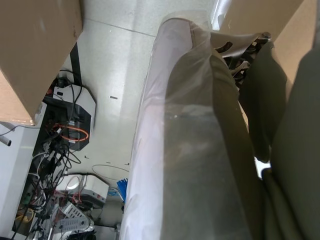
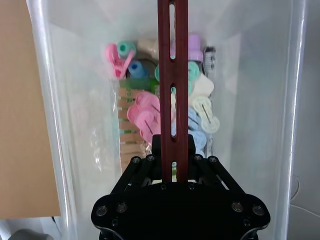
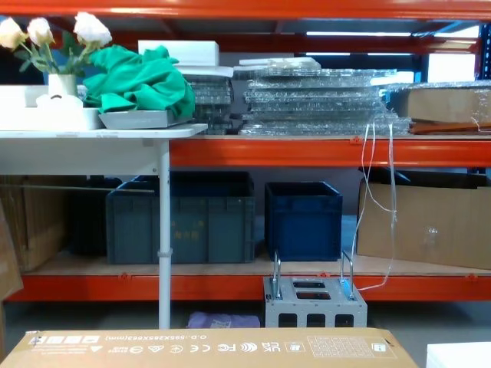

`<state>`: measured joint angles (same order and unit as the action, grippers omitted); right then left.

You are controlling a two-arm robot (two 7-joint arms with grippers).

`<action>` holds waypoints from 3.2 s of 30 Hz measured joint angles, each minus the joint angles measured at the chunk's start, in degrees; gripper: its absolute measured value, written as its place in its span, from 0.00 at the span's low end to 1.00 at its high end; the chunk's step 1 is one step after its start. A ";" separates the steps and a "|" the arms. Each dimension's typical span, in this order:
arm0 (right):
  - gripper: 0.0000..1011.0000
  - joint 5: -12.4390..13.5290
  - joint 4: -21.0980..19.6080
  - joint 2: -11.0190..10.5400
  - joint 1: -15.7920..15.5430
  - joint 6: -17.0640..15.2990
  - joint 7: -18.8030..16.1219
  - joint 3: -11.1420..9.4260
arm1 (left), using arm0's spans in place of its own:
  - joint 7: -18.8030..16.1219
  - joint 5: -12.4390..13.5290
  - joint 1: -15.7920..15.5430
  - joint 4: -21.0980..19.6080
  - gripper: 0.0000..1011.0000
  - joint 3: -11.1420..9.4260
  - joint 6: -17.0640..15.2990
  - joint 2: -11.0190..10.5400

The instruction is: Use one hand to grasp the basket and place it at the designated location.

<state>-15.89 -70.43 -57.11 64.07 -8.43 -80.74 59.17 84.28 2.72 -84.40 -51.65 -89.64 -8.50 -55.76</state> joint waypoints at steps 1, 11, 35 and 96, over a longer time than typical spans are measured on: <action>0.23 -0.12 0.25 0.21 0.03 0.15 -0.25 0.04 | 0.00 0.00 0.00 0.00 0.00 0.00 0.00 0.00; 0.23 -1.02 2.60 2.17 0.43 1.82 -2.33 -0.03 | 0.00 0.00 0.00 0.00 0.00 0.00 0.00 0.00; 0.23 -0.15 4.06 3.00 0.88 3.78 -4.06 -1.12 | 0.00 0.00 0.00 0.00 0.00 0.00 0.00 0.00; 0.99 5.70 -7.81 -6.70 1.58 2.05 -3.93 -6.83 | 0.00 0.00 0.00 0.00 0.00 0.00 0.00 0.00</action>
<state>-10.20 -78.24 -63.81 65.65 -6.37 -84.67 52.34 84.28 2.71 -84.40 -51.66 -89.64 -8.50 -55.76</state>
